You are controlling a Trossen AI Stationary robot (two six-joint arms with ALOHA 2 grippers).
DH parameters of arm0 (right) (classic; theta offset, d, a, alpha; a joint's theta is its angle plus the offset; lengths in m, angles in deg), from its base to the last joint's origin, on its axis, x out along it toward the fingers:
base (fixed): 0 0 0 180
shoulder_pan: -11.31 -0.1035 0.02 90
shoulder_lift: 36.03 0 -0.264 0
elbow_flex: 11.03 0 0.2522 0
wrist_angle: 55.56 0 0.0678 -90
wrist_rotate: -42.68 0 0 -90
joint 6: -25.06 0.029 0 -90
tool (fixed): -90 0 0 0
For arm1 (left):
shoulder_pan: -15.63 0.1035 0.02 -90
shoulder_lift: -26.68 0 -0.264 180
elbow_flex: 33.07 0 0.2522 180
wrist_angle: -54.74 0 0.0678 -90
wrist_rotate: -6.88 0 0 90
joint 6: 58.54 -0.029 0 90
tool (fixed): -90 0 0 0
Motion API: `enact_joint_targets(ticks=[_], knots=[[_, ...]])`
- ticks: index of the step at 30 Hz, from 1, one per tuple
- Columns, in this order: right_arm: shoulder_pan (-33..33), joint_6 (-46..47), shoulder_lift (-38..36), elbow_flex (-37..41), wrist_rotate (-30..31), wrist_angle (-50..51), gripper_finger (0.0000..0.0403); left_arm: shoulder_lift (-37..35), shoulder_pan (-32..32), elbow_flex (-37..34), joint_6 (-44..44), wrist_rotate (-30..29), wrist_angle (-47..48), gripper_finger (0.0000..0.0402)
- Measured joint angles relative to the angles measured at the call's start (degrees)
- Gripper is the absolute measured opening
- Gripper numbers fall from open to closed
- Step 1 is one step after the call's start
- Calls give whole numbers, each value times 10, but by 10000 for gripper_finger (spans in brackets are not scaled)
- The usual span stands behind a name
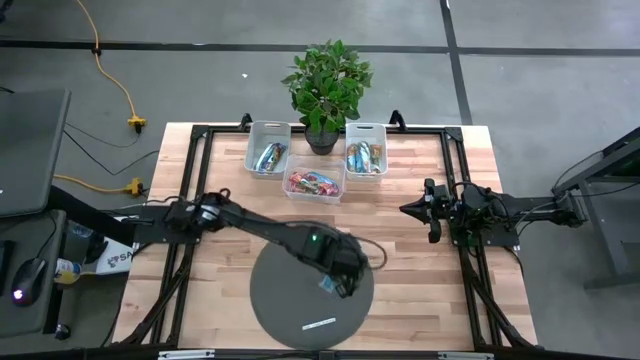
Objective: Pick and place Granola Bars by type
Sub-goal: Put the blue granola bar into the gray bin
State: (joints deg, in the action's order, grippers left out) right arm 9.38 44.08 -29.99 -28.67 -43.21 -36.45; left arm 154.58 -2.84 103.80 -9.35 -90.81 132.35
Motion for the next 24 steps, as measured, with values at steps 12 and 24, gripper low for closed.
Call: enact_joint_targets(ticks=[12, 24], knots=[[0, 0, 0, 0, 0, 0, 0, -118, 63, -74, -31, -97, 151, 29], [0, 0, 0, 0, 0, 0, 0, -389, 131, -427, -3, -124, 52, 29]])
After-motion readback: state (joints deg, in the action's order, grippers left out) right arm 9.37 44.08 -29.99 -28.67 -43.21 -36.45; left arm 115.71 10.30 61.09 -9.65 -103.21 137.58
